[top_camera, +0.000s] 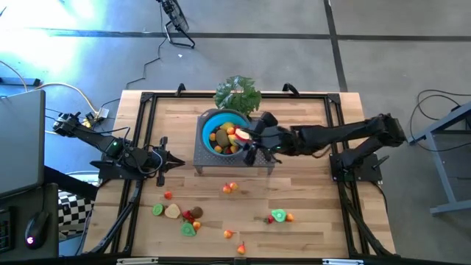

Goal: Pick & Place Fruit
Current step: Put the avocado into the blue strainer bowl on the shelf

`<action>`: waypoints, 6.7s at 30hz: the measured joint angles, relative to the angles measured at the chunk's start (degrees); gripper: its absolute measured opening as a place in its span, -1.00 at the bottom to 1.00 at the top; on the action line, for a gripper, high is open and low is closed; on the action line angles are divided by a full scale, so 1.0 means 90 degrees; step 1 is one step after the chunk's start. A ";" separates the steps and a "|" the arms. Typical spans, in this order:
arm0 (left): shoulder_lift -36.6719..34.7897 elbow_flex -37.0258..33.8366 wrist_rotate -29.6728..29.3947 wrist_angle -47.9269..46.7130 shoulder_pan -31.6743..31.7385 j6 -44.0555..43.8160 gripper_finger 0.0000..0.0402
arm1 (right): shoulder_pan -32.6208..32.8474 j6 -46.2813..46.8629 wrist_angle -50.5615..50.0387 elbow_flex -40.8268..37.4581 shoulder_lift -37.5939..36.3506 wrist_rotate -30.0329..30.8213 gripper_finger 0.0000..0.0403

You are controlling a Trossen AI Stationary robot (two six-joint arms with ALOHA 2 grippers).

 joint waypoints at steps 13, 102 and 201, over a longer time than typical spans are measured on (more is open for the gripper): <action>0.0000 0.0000 0.0000 0.0000 0.0000 0.0000 -0.89 | 0.1203 0.1301 -0.0375 0.0005 -0.0592 -0.0842 -0.34; 0.0002 0.0000 -0.0316 0.0000 0.0002 -0.0044 -0.89 | 0.3137 0.6237 -0.5579 0.1545 0.2306 -0.3286 -0.35; 0.0002 0.0000 -0.0313 0.0000 0.0000 -0.0046 -0.89 | 0.3338 0.5643 -0.3989 0.0406 0.3348 -0.2488 0.08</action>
